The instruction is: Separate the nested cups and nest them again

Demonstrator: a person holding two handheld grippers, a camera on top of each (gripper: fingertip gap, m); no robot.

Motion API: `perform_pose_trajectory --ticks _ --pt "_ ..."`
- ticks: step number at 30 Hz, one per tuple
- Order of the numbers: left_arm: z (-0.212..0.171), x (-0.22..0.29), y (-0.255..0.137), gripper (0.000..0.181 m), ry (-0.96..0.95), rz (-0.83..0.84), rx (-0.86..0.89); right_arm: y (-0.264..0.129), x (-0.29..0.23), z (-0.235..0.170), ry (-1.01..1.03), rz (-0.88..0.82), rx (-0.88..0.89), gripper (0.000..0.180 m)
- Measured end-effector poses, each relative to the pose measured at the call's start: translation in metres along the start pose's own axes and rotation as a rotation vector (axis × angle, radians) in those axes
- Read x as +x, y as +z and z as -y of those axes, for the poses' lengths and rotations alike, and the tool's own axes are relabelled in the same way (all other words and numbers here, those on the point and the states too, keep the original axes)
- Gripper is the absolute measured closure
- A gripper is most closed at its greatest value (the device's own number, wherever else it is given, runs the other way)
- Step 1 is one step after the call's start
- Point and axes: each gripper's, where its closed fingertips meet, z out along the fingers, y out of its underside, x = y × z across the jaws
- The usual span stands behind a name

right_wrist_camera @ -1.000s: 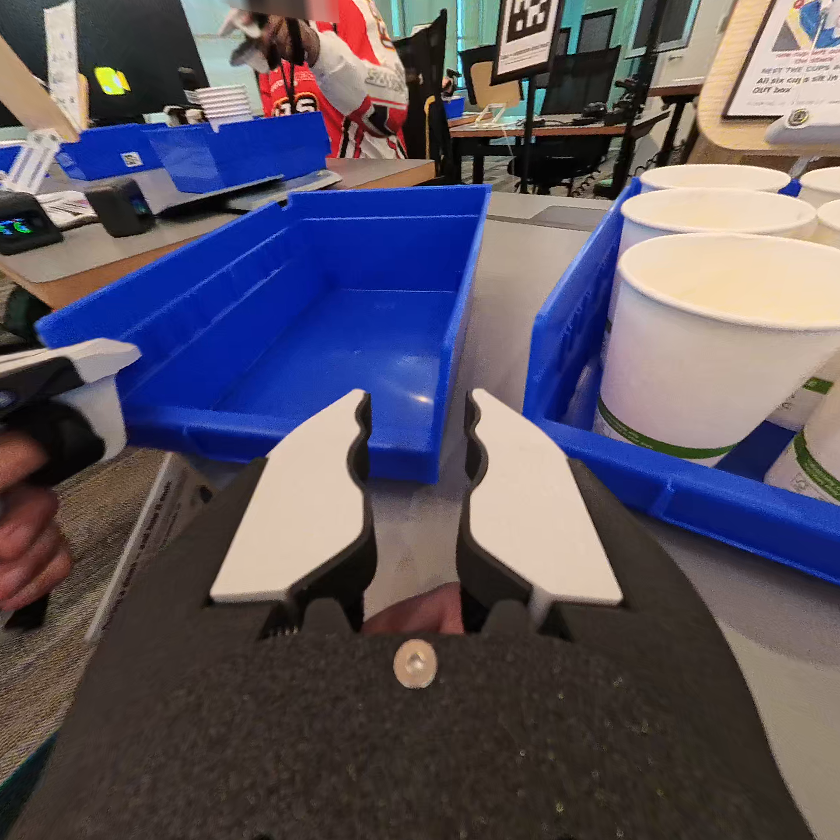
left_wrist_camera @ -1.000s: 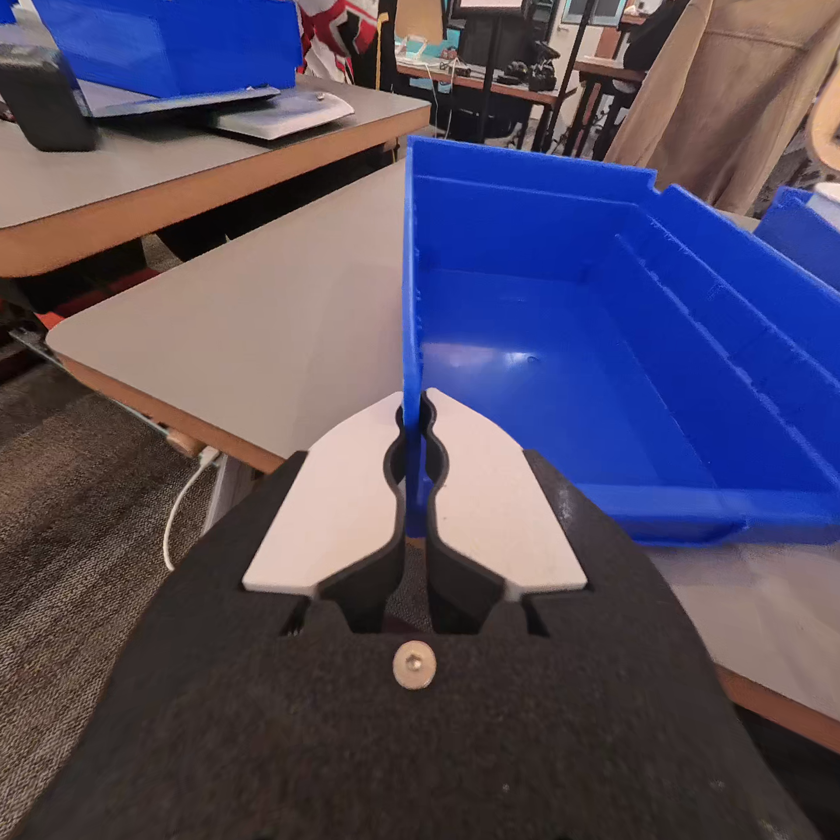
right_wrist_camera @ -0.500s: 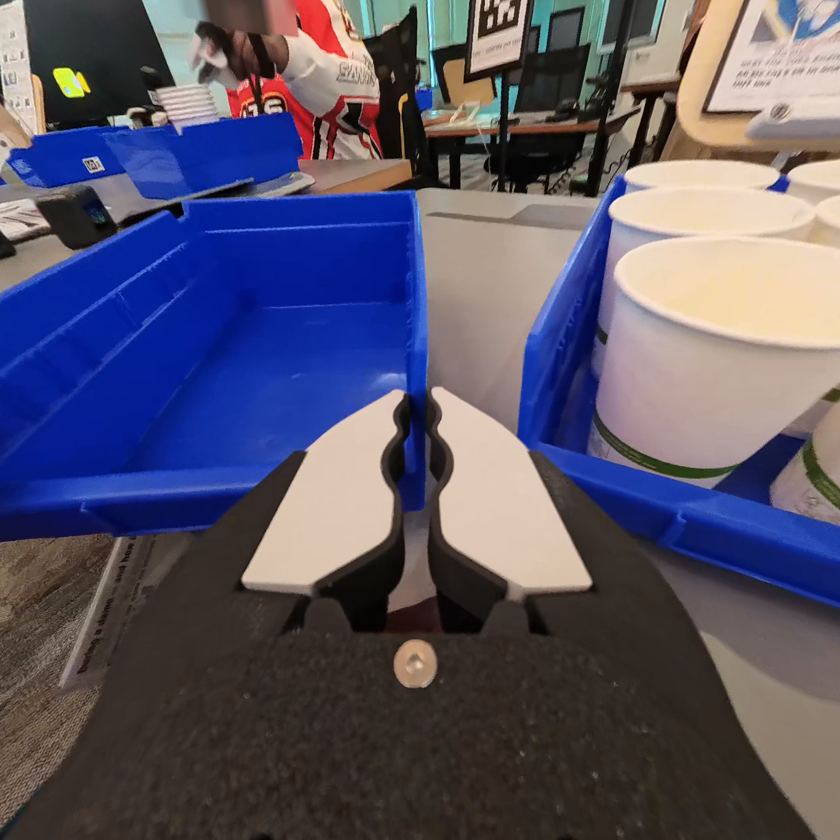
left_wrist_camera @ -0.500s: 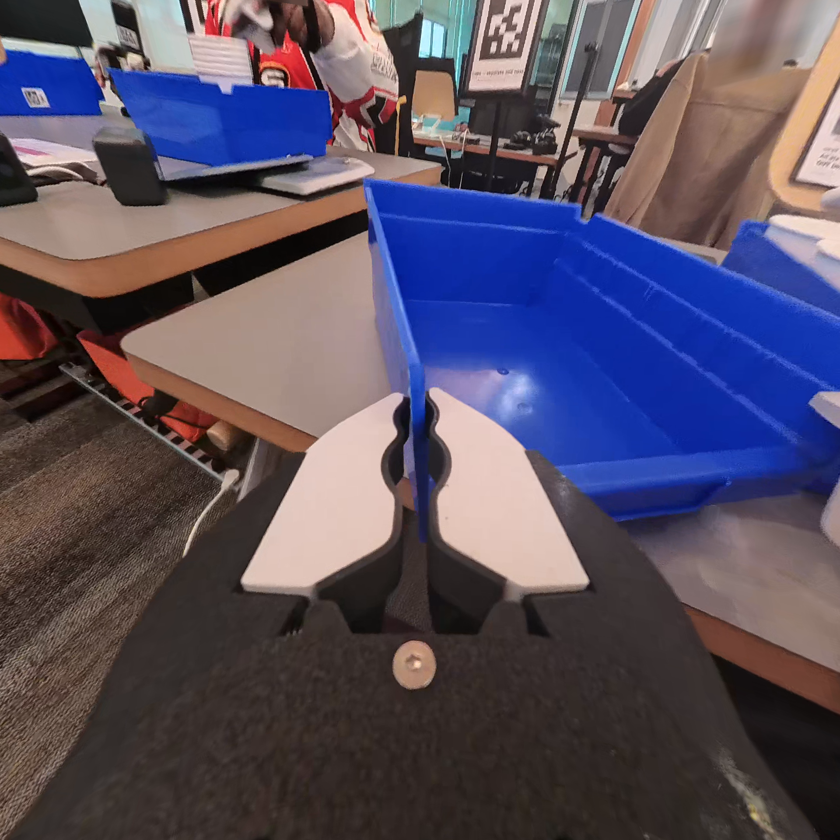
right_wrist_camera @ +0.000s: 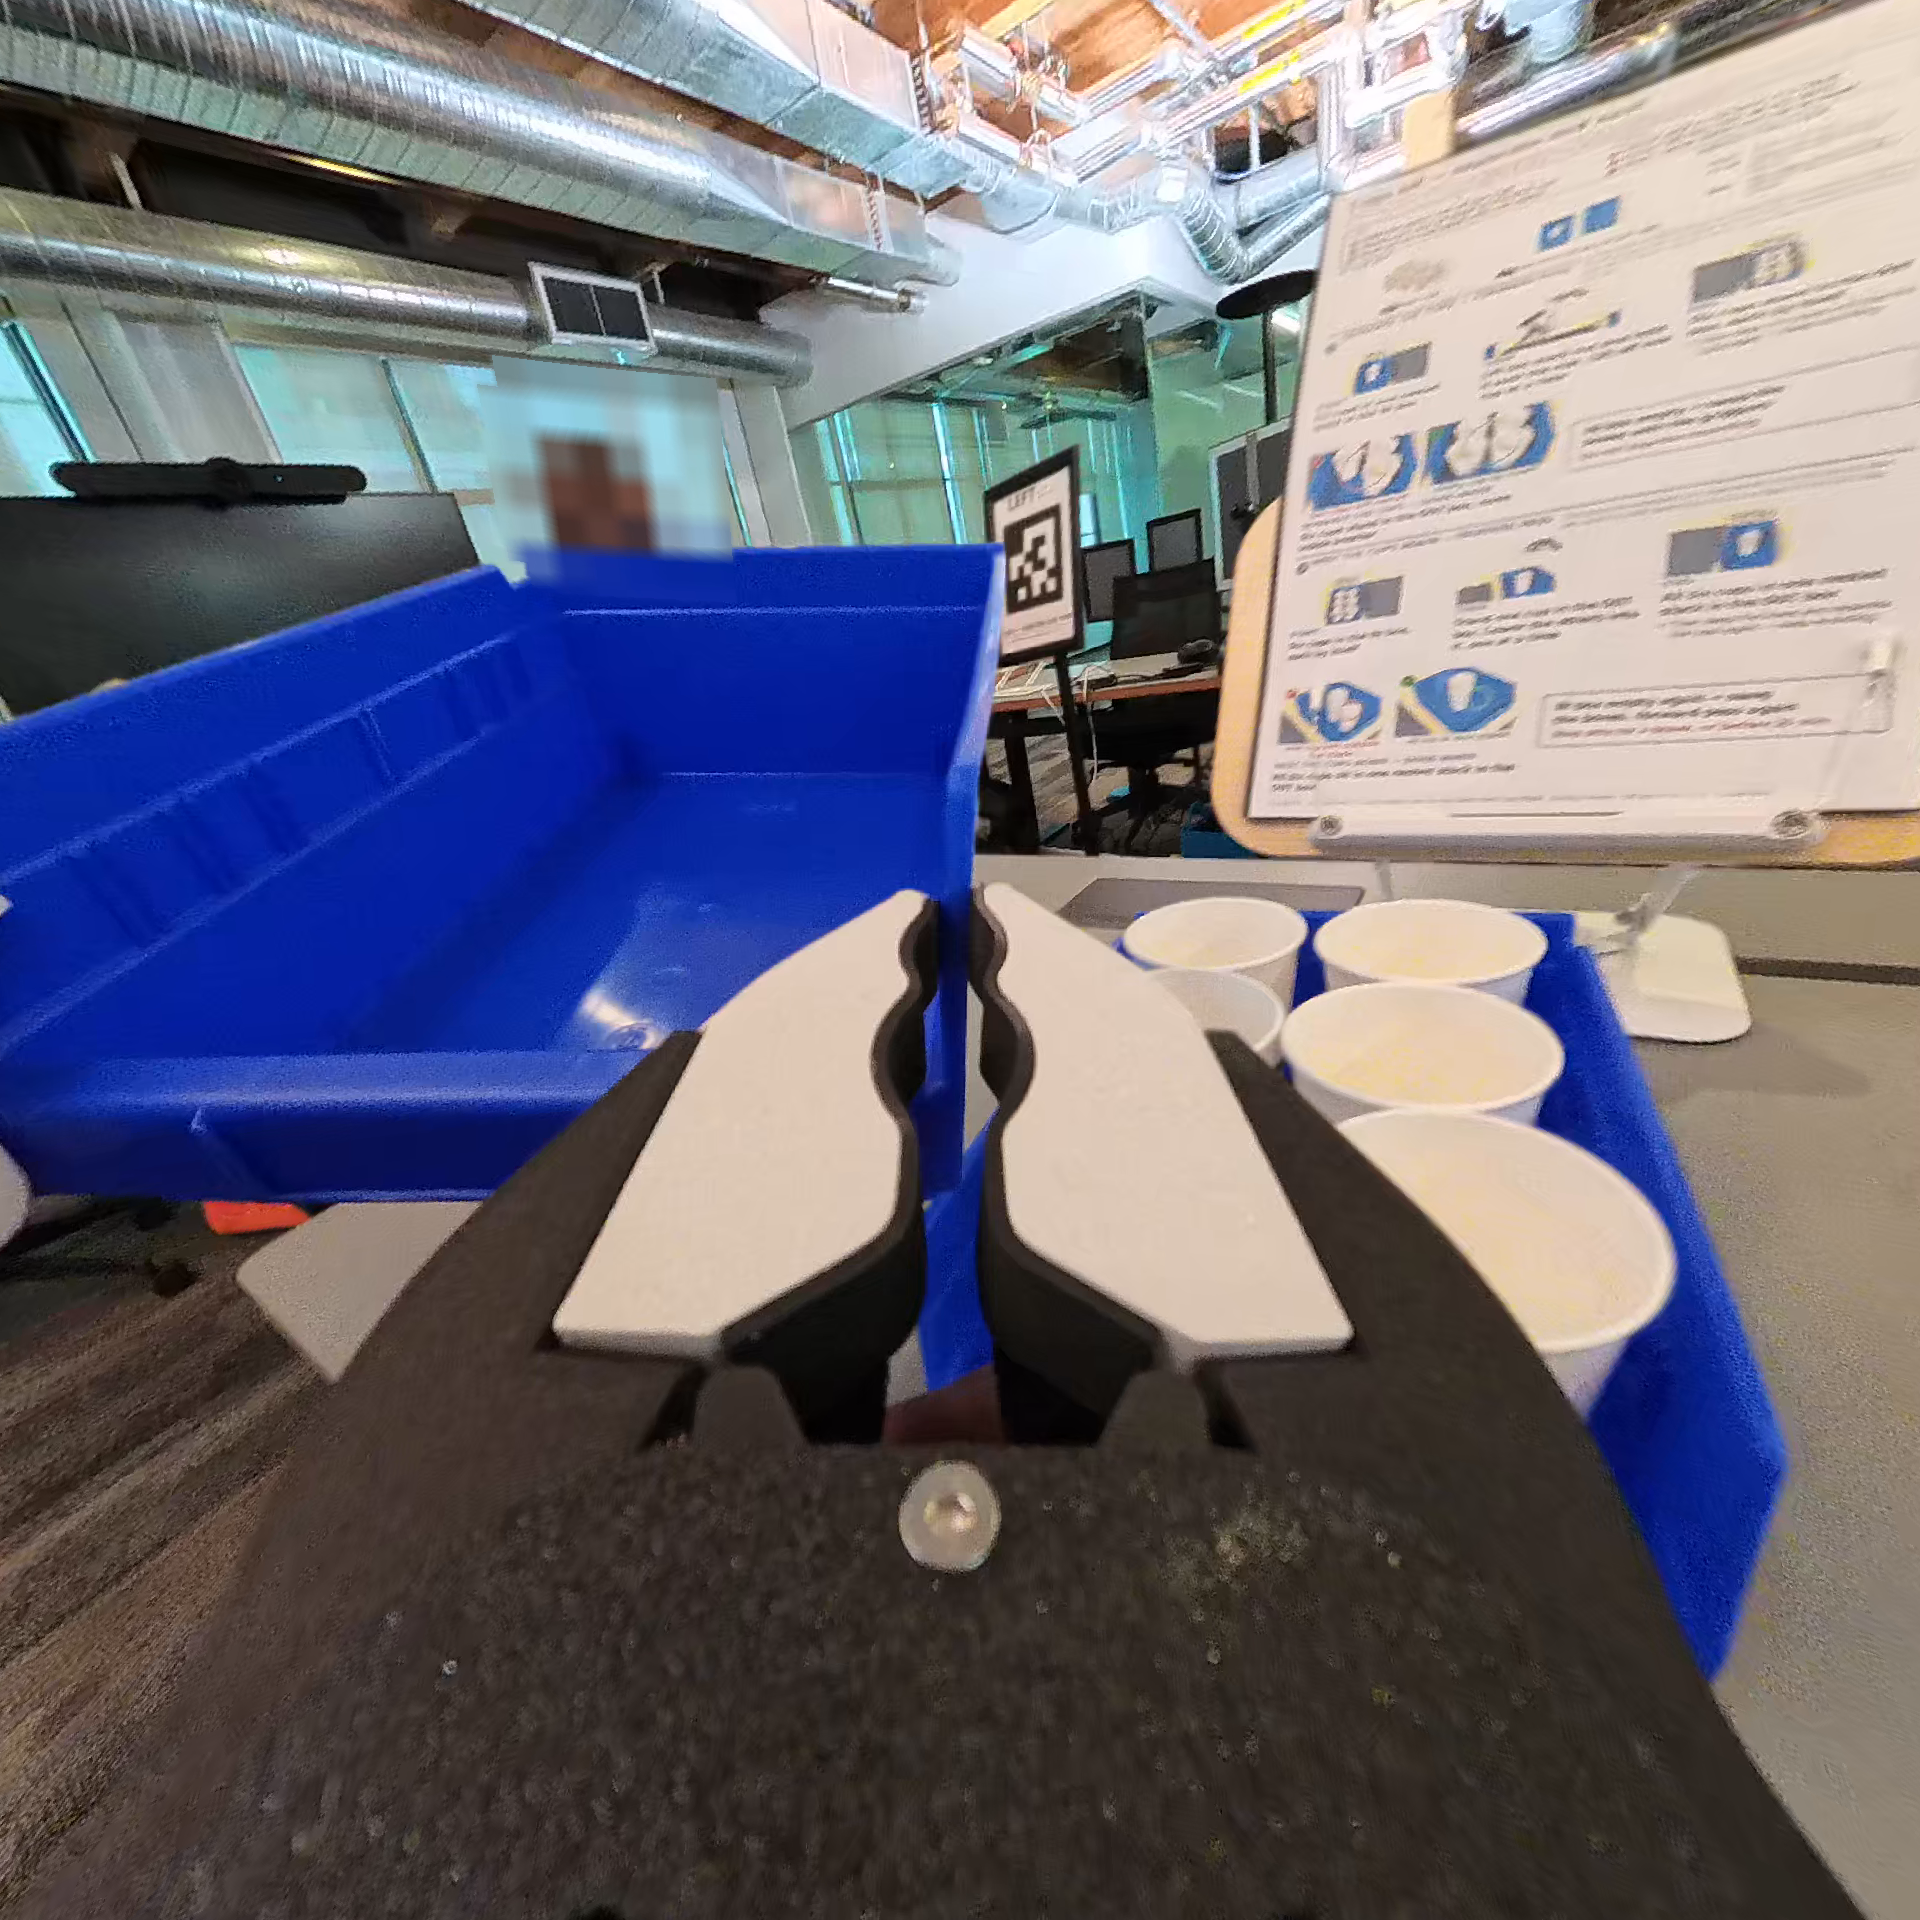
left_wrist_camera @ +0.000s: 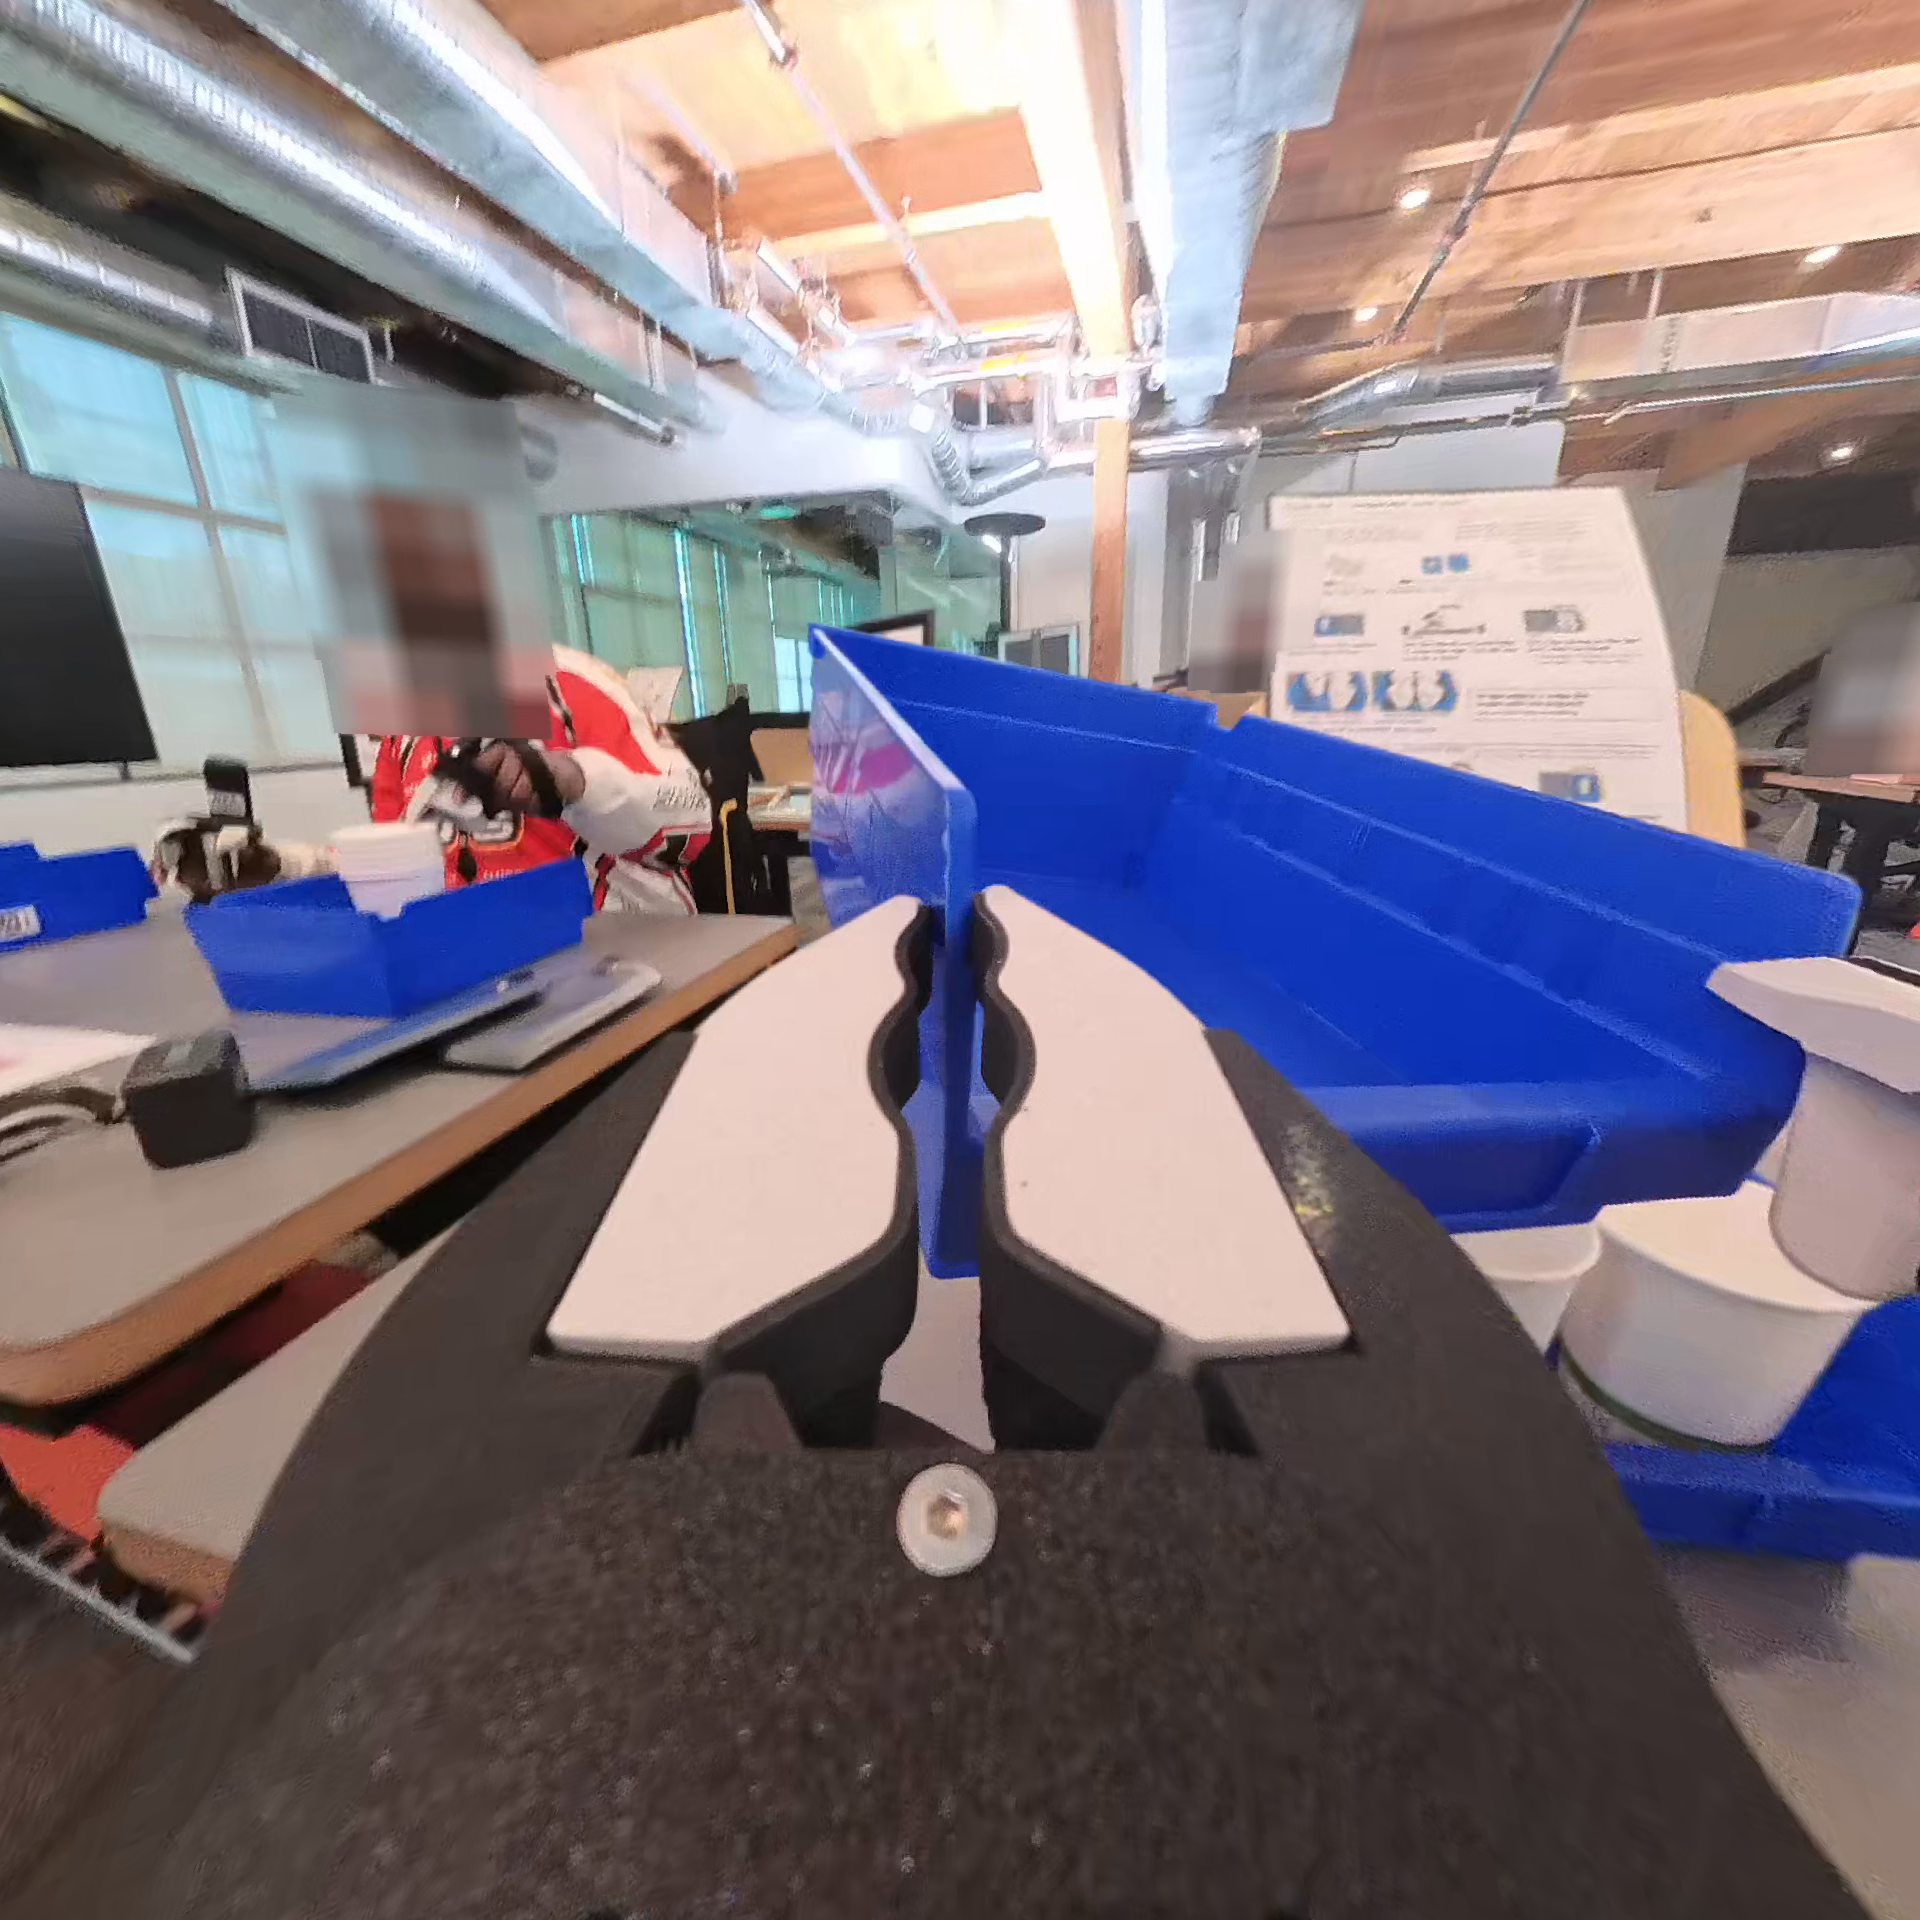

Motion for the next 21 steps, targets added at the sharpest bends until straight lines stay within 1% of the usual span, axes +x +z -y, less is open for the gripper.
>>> perform_pose_trajectory --ticks 2,5,8,14,18,21 --pt "0.007 0.014 0.005 0.175 0.024 -0.003 0.015 -0.001 0.01 0.005 0.0 -0.003 -0.003 0.175" --pt "-0.006 0.012 0.002 0.175 0.025 0.015 -0.022 0.001 0.008 -0.009 0.005 0.026 -0.054 0.175" --pt "-0.032 -0.006 -0.008 0.175 0.001 0.05 -0.086 0.008 -0.006 -0.04 0.015 0.06 -0.13 0.174" --pt "-0.089 -0.047 -0.022 0.175 0.022 0.115 -0.191 0.019 -0.033 -0.113 0.021 0.081 -0.264 0.175" --pt "-0.125 -0.067 -0.027 0.175 -0.01 0.134 -0.261 0.023 -0.043 -0.146 0.006 0.088 -0.326 0.174" --pt "-0.146 -0.077 -0.029 0.176 -0.007 0.151 -0.29 0.026 -0.048 -0.157 -0.023 0.091 -0.335 0.174"
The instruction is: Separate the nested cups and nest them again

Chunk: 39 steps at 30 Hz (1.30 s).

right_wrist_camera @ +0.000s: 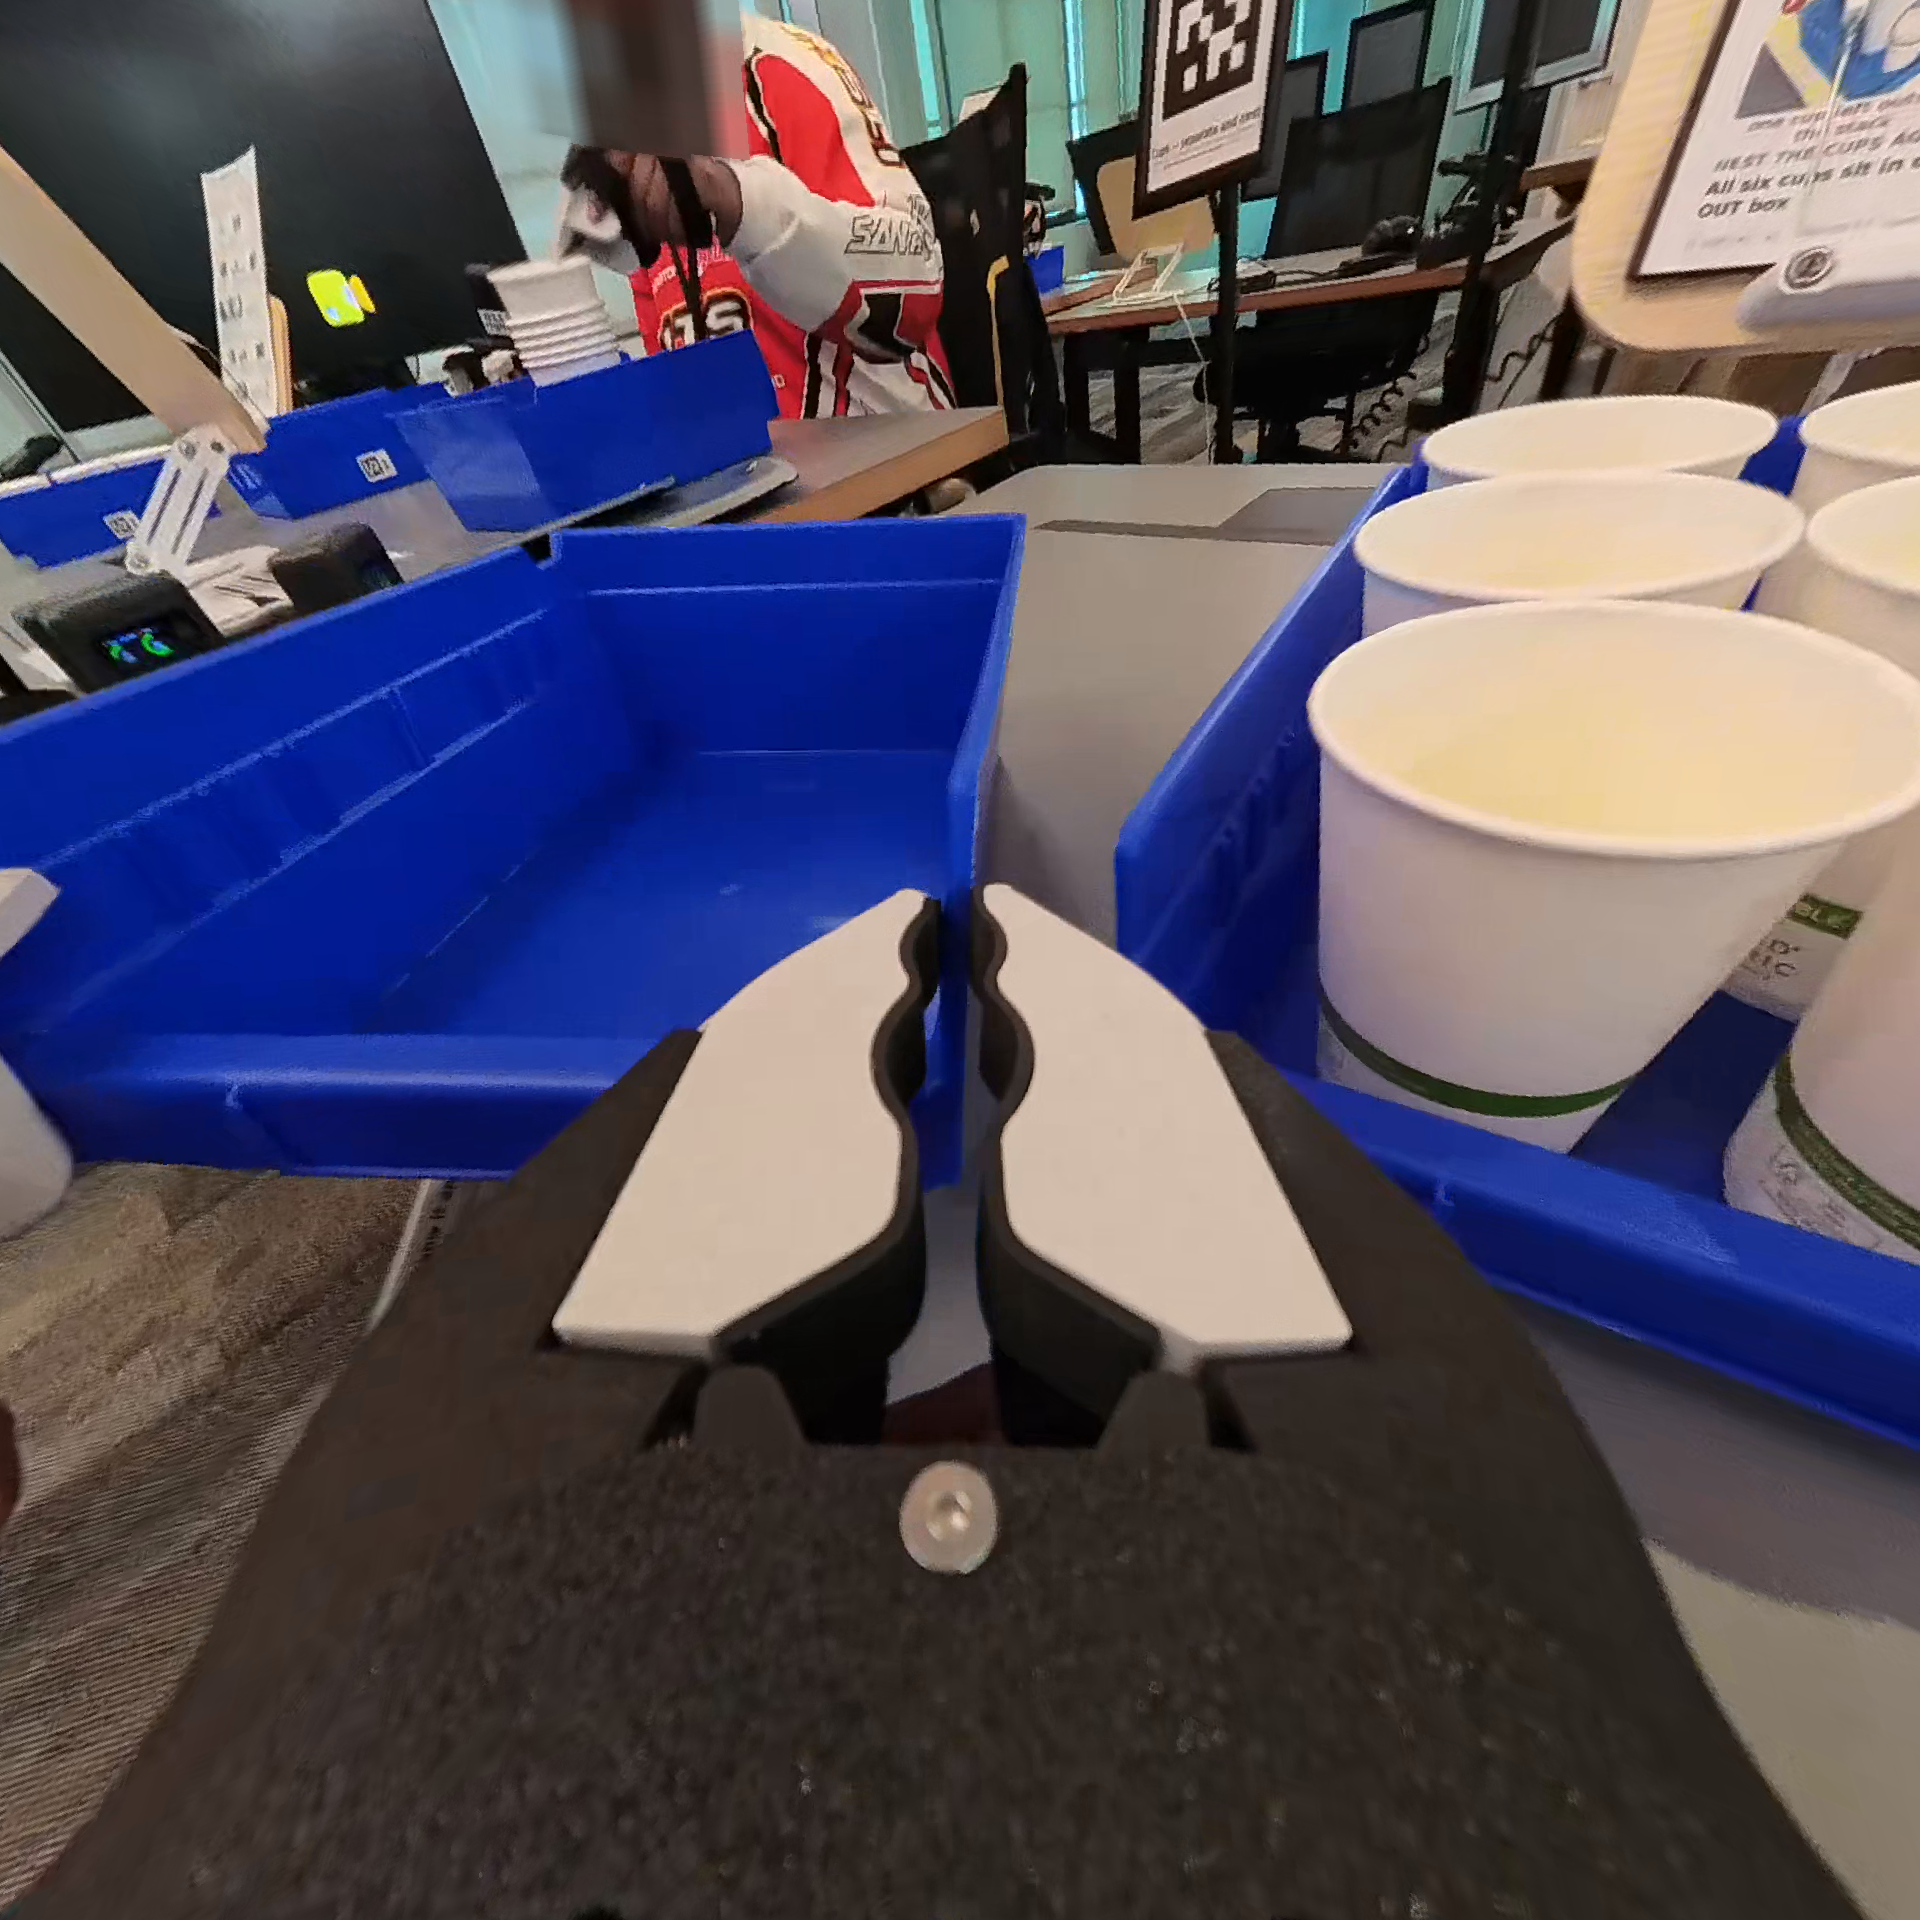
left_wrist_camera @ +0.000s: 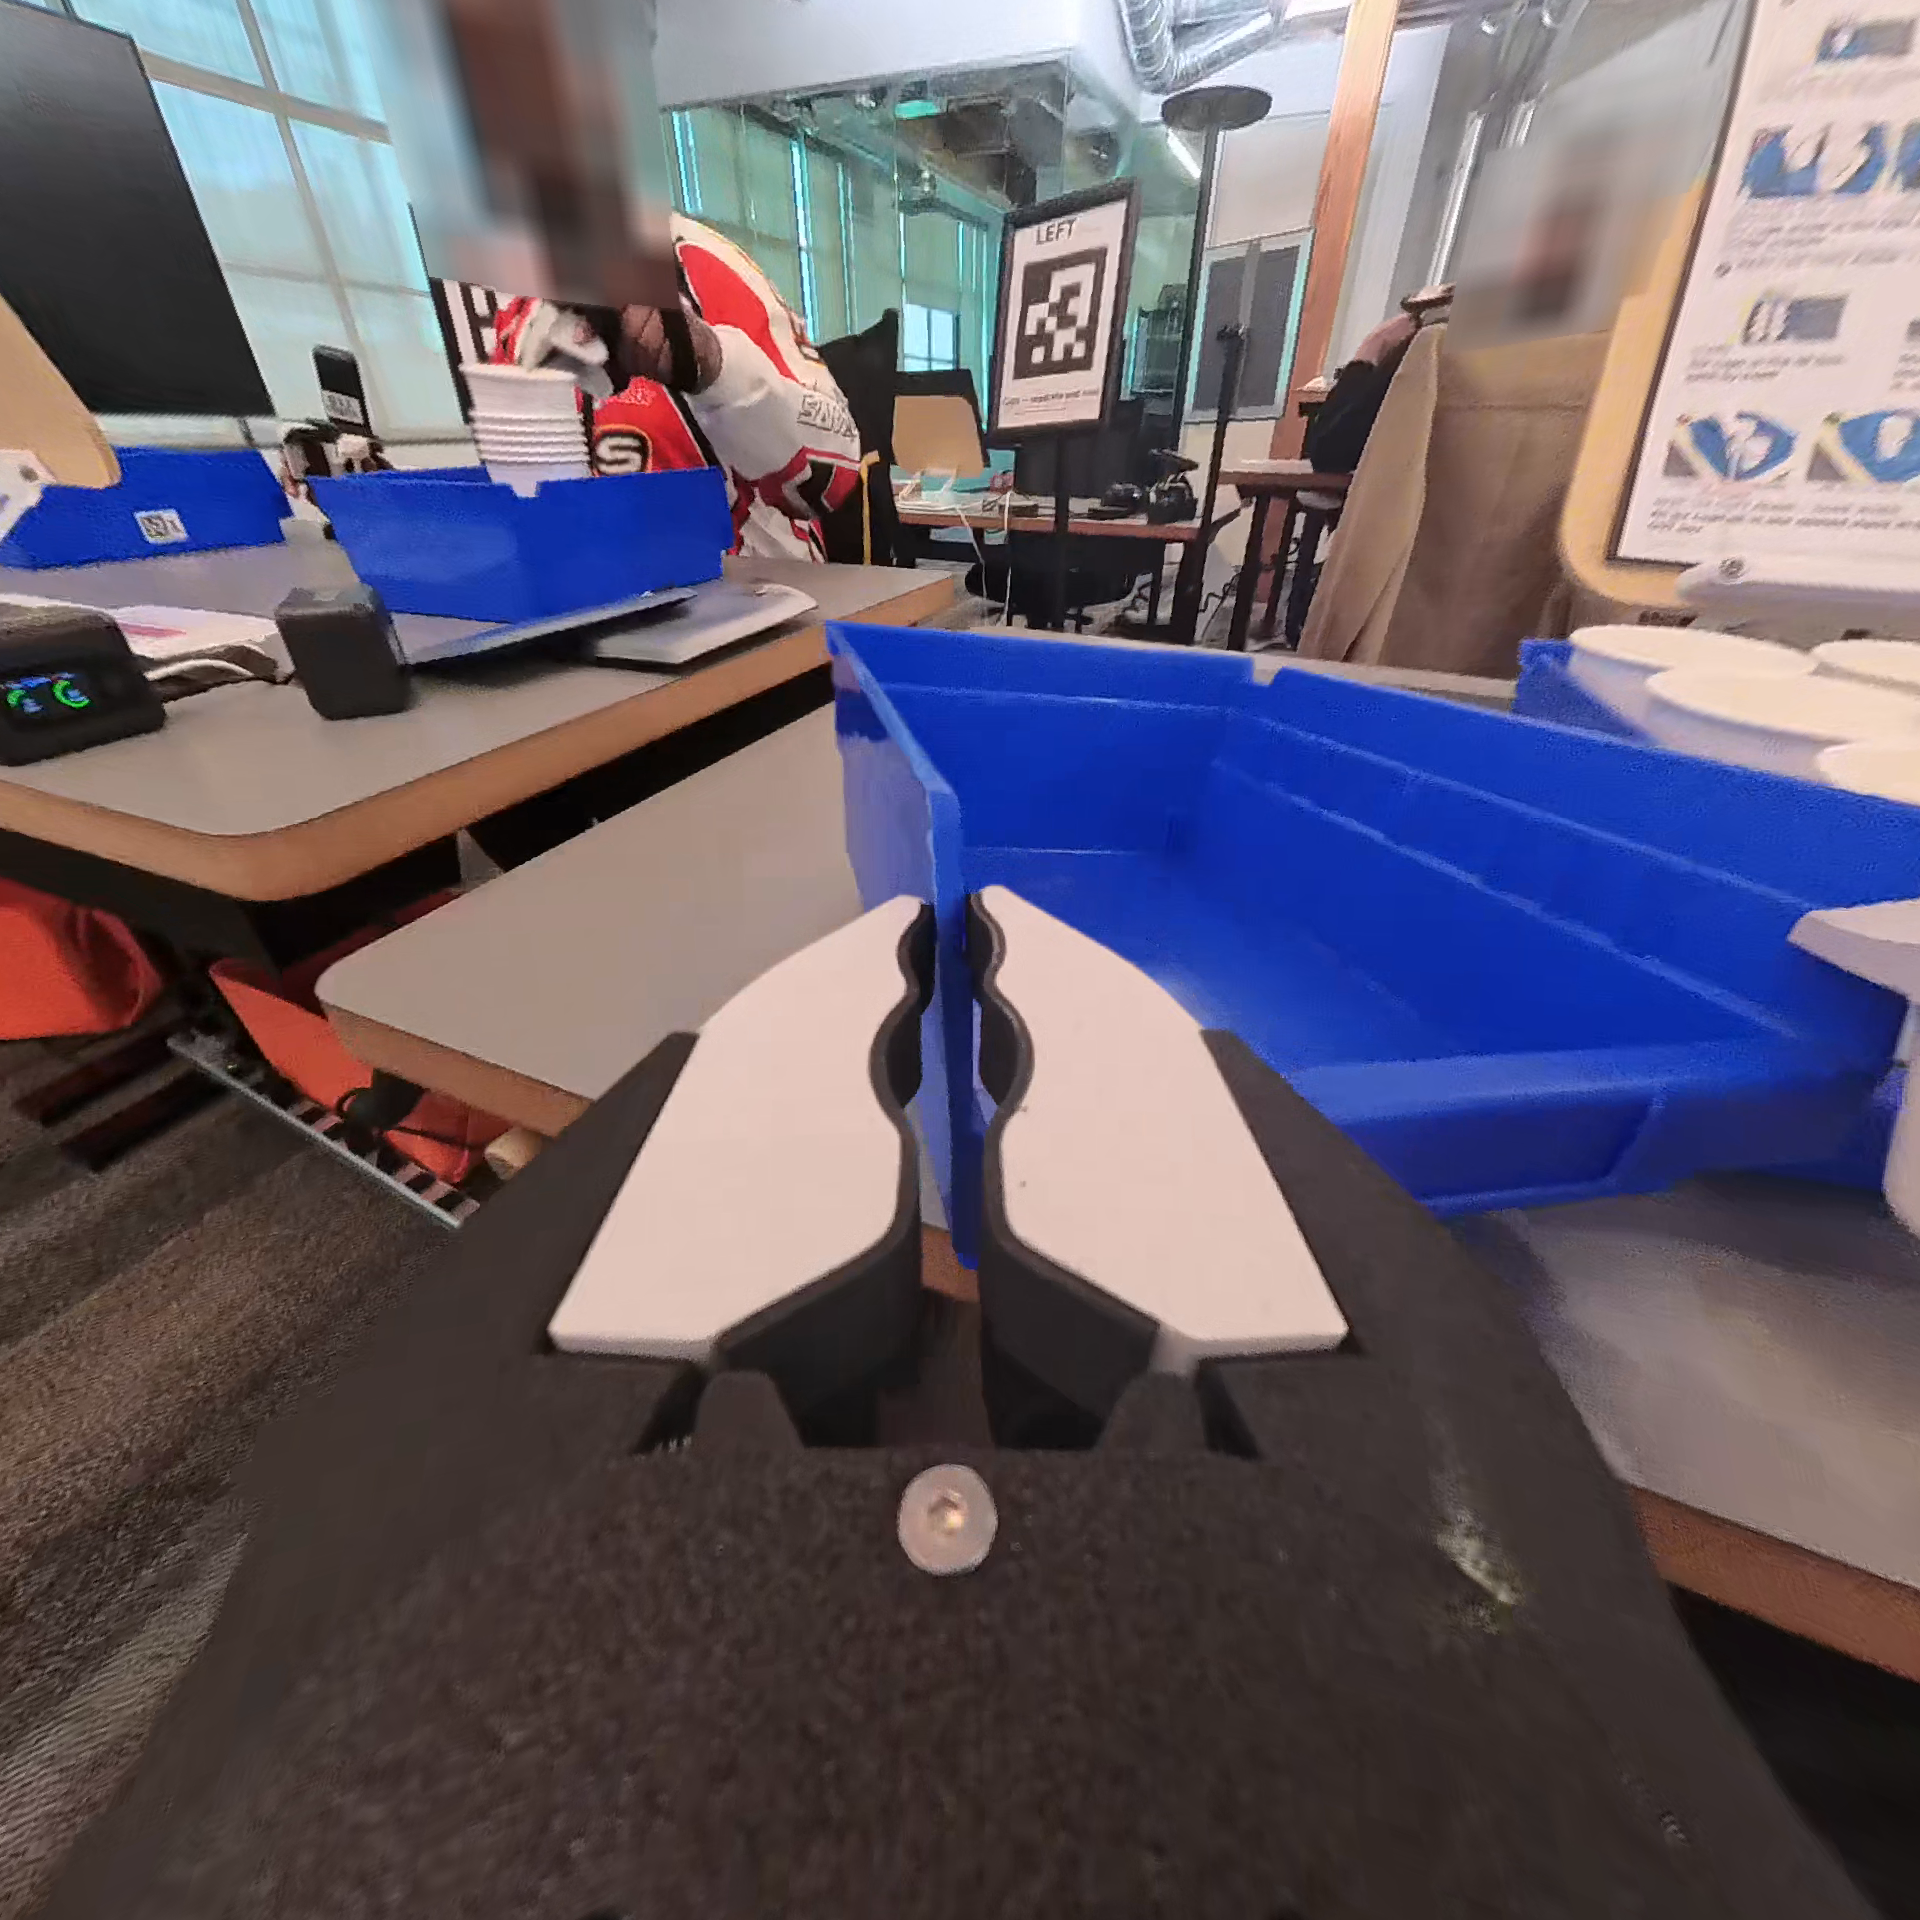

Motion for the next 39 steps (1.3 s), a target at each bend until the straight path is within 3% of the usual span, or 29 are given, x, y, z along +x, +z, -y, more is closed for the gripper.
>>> perform_pose_trajectory --ticks 4,7,14,19,23,27,33,36,39 --pt "-0.01 -0.005 0.002 0.176 0.002 0.023 -0.01 0.002 -0.002 0.002 -0.03 -0.019 0.032 0.174" --pt "0.003 0.0 -0.001 0.176 -0.004 0.013 0.026 -0.004 -0.001 0.017 -0.058 -0.043 0.093 0.174" --pt "0.104 0.031 -0.022 0.176 0.044 -0.022 0.273 -0.049 0.008 0.108 -0.057 -0.033 0.299 0.175" --pt "0.186 0.109 -0.02 0.177 0.031 -0.191 0.413 -0.115 0.068 0.189 -0.099 -0.158 0.457 0.175" --pt "0.208 0.222 -0.01 0.176 0.064 -0.383 0.397 -0.178 0.162 0.221 -0.104 -0.333 0.48 0.175" --pt "0.183 0.348 -0.004 0.176 0.027 -0.576 0.278 -0.241 0.264 0.206 -0.078 -0.532 0.411 0.175" --pt "0.09 0.527 -0.017 0.177 -0.011 -0.776 0.083 -0.322 0.411 0.126 0.037 -0.772 0.266 0.175" --pt "0.043 0.582 -0.024 0.177 -0.004 -0.808 0.013 -0.338 0.461 0.09 0.087 -0.801 0.2 0.175" --pt "0.013 0.605 -0.023 0.176 0.025 -0.792 -0.015 -0.333 0.492 0.068 0.102 -0.777 0.152 0.175"
